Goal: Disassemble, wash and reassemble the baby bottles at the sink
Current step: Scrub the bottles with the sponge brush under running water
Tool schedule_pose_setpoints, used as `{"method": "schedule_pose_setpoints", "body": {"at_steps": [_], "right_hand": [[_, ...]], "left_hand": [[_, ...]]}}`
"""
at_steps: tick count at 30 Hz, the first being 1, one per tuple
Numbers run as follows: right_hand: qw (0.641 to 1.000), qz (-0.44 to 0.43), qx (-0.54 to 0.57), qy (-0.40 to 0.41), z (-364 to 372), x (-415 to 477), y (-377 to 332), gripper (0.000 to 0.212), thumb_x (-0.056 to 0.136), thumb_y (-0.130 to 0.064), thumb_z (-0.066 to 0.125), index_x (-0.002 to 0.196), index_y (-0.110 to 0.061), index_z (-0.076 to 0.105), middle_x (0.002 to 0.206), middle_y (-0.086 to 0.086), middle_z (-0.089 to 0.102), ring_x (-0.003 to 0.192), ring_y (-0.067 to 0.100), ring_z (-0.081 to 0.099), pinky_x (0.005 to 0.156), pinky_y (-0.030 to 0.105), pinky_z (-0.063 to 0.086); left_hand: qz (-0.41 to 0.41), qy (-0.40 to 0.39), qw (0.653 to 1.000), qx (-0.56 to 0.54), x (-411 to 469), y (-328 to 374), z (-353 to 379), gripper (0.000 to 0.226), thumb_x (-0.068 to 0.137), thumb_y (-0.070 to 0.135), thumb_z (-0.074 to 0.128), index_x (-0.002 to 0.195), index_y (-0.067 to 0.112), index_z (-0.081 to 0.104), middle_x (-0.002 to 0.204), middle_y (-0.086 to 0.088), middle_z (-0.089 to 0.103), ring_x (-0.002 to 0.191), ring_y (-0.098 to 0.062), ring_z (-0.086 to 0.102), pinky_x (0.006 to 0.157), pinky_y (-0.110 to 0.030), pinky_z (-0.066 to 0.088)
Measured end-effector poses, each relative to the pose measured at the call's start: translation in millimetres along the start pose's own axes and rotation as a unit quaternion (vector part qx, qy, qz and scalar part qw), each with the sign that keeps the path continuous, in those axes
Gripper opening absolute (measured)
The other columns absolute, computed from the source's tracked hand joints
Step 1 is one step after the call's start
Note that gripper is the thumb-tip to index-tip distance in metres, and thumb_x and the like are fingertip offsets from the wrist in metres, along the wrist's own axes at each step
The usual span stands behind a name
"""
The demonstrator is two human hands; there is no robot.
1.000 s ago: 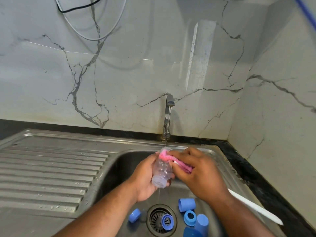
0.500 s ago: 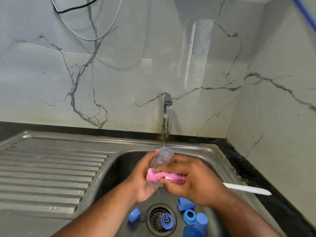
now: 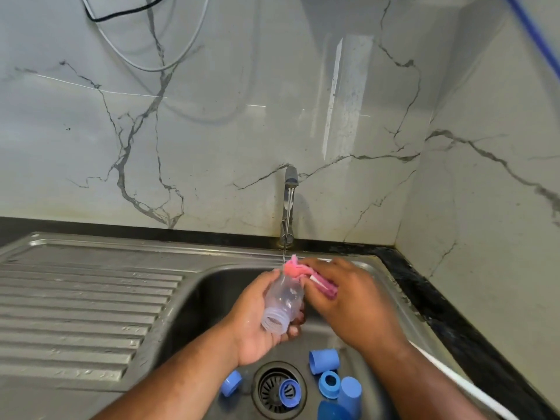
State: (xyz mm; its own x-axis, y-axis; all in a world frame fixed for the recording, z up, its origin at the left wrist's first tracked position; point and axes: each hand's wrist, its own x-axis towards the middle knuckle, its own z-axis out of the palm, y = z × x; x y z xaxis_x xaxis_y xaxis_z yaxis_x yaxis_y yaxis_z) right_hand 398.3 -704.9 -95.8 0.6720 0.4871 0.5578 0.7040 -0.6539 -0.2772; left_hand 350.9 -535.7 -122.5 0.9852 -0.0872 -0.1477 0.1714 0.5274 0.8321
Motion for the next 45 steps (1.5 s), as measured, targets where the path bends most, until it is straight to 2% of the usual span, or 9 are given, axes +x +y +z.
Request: {"method": "schedule_pose_setpoints", "body": {"at_steps": [5,11,17,22,26,31,35,40,45], "right_hand": [[0.97,-0.087,0.179,-0.138,-4.2,-6.0,-14.0,0.033,0.09,-0.041,0.073,0.122,-0.047,0.069,0.091,-0.031,0.061,0.078,-0.002,0.059,0.066,0.011,0.04],[0.999,0.006,0.054,-0.001,9.3,-2.3,-1.9,0.031,0.091,-0.059,0.051,0.112,-0.043,0.067,0.083,-0.012,0.058,0.072,0.003,0.055,0.062,0.026,0.042],[0.986,-0.117,0.096,-0.074,5.4,-4.8,-5.3,0.04,0.091,-0.059,0.058,0.131,-0.059,0.057,0.097,-0.022,0.053,0.078,0.005,0.056,0.06,0.017,0.041],[0.997,0.003,0.07,0.041,5.3,-1.5,-0.8,0.043,0.092,-0.057,0.05,0.132,-0.047,0.061,0.092,-0.019,0.052,0.074,0.001,0.054,0.061,0.021,0.045],[0.986,-0.104,0.1,-0.083,5.1,-6.3,-11.9,0.039,0.089,-0.061,0.056,0.127,-0.055,0.061,0.095,-0.021,0.056,0.075,0.004,0.057,0.06,0.018,0.044],[0.999,-0.001,0.021,0.036,3.2,-0.4,0.9,0.04,0.094,-0.054,0.053,0.133,-0.05,0.059,0.09,-0.017,0.05,0.072,0.001,0.052,0.059,0.021,0.039],[0.988,-0.093,0.094,-0.081,4.5,-2.9,-3.7,0.038,0.09,-0.057,0.057,0.128,-0.056,0.06,0.092,-0.017,0.056,0.072,0.006,0.055,0.057,0.024,0.045],[0.997,0.013,0.064,0.029,0.1,-0.1,4.1,0.04,0.09,-0.056,0.053,0.127,-0.045,0.065,0.09,-0.016,0.057,0.074,0.003,0.055,0.064,0.031,0.051],[0.99,-0.06,0.093,-0.083,0.7,-2.3,-3.1,0.034,0.091,-0.057,0.059,0.123,-0.05,0.066,0.089,-0.016,0.057,0.072,0.005,0.056,0.061,0.027,0.048]], "left_hand": [[0.011,0.007,0.999,-0.037,-1.0,5.4,-7.7,0.047,0.096,0.045,0.052,0.098,0.004,0.076,0.088,-0.019,0.068,0.072,-0.023,0.061,0.065,-0.032,0.047],[0.032,0.044,0.998,-0.03,3.0,7.4,-8.5,0.046,0.104,0.039,0.036,0.106,0.007,0.068,0.083,-0.014,0.065,0.065,-0.019,0.055,0.052,-0.029,0.039],[0.025,-0.011,0.999,-0.026,-2.6,9.5,-6.4,0.046,0.098,0.041,0.049,0.101,0.004,0.076,0.095,-0.021,0.07,0.079,-0.025,0.066,0.073,-0.035,0.048],[0.02,-0.026,0.999,-0.009,-6.2,7.5,2.3,0.039,0.091,0.041,0.059,0.1,0.007,0.076,0.094,-0.016,0.066,0.074,-0.02,0.061,0.058,-0.028,0.048],[0.023,-0.017,1.0,-0.014,-6.1,6.7,-5.3,0.052,0.101,0.046,0.047,0.108,0.004,0.076,0.105,-0.024,0.069,0.089,-0.03,0.065,0.078,-0.038,0.049],[0.019,-0.001,1.0,0.009,-3.0,6.0,-1.9,0.044,0.099,0.04,0.044,0.108,0.006,0.07,0.092,-0.019,0.066,0.07,-0.023,0.061,0.053,-0.029,0.048],[0.022,-0.014,1.0,0.011,-5.2,5.9,-3.4,0.045,0.096,0.045,0.05,0.097,0.009,0.077,0.093,-0.017,0.068,0.073,-0.021,0.061,0.061,-0.031,0.047],[0.025,-0.022,0.999,0.036,-7.1,6.3,1.3,0.038,0.083,0.047,0.065,0.096,0.016,0.081,0.098,-0.014,0.068,0.074,-0.018,0.062,0.053,-0.025,0.047],[0.007,0.001,1.0,-0.01,-7.9,8.8,-1.6,0.05,0.1,0.048,0.044,0.103,0.008,0.074,0.089,-0.016,0.067,0.066,-0.02,0.058,0.049,-0.027,0.045]]}}
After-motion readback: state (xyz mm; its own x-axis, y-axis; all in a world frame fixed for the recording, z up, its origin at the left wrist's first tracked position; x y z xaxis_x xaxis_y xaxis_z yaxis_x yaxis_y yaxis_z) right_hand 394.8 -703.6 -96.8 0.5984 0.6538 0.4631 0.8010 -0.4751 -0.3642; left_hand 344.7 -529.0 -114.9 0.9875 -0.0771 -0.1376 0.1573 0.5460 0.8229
